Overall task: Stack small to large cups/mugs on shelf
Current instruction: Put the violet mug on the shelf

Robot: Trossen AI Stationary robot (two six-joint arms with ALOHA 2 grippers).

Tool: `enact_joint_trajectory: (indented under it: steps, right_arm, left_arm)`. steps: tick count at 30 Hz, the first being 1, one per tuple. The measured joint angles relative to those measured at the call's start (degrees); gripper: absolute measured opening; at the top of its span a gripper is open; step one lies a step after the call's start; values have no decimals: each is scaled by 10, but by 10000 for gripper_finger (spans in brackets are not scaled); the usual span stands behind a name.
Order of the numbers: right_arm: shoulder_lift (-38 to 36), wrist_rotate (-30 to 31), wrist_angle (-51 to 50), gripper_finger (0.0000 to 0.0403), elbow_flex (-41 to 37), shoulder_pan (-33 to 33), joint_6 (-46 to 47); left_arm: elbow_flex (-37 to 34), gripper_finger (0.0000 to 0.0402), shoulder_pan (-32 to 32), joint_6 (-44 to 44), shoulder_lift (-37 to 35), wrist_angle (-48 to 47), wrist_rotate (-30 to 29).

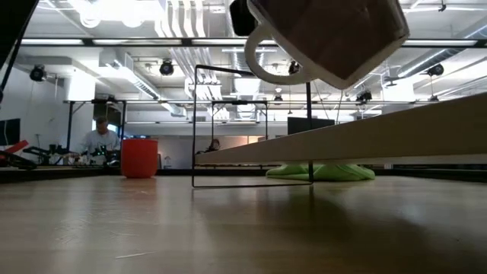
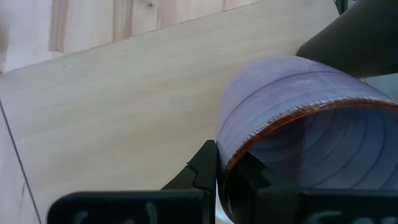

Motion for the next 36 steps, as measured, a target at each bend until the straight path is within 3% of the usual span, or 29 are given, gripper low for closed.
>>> enact_joint_trajectory:
  steps: [30, 36]
  right_arm:
    - [0, -2, 0, 73, 0, 0, -21]
    - [0, -2, 0, 73, 0, 0, -20]
  left_arm:
    - [-6, 0, -2, -6, 31, 7, 0]
    - [-6, 0, -2, -7, 31, -27, 2]
